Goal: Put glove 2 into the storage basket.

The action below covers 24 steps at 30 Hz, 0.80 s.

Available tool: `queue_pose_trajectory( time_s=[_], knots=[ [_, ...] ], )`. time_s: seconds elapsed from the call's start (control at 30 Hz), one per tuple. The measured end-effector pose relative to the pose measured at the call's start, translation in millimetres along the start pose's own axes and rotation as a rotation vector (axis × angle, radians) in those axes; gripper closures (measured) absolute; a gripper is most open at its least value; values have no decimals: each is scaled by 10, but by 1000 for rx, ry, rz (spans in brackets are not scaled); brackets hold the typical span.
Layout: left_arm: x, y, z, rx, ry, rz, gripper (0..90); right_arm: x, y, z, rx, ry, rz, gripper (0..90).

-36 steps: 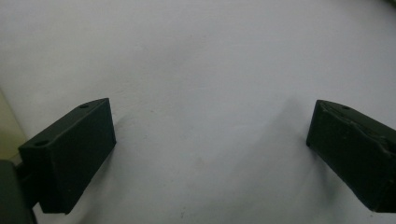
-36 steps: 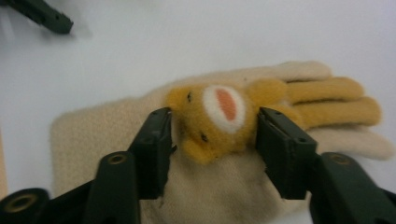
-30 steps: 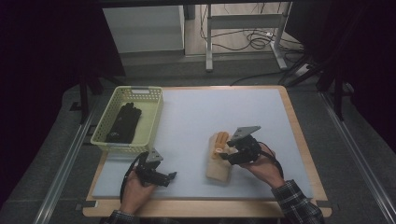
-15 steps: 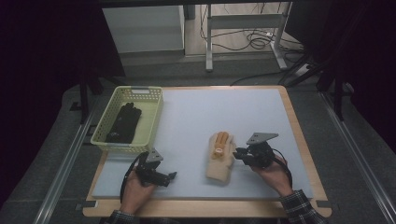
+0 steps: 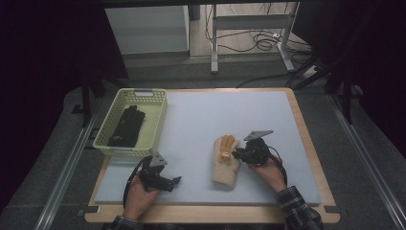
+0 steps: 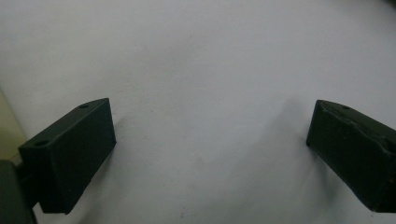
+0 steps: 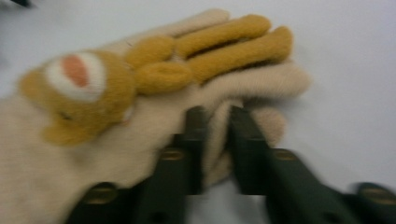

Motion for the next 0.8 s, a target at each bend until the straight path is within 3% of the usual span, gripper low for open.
queue_pose_trajectory(
  time_s=[0.17,0.23,0.3,0.33,0.4,0.5,0.8],
  knots=[
    [0,0,0,0,0,0,12,98,57,92,59,-56,3,853],
    [0,0,0,0,0,0,12,224,97,111,71,-84,-30,841],
    [0,0,0,0,0,0,12,263,94,91,58,-89,-15,783],
    [0,0,0,0,0,0,12,259,75,70,57,-106,3,701],
    [0,0,0,0,0,0,12,276,28,40,51,-128,12,680],
    [0,0,0,0,0,0,12,331,-16,33,28,-123,-9,677],
    [0,0,0,0,0,0,12,492,-236,306,83,-46,-32,778]
  ],
)
Point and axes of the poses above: each handheld gripper's, and its own axes: x roughly backward along the jaws, y roughly out of its top, z roughly to its left, the point moved 1 cm from there along -x, roughly forward along the jaws, and after that the axes turned 12 degrees about x, right-handed, at the moved point
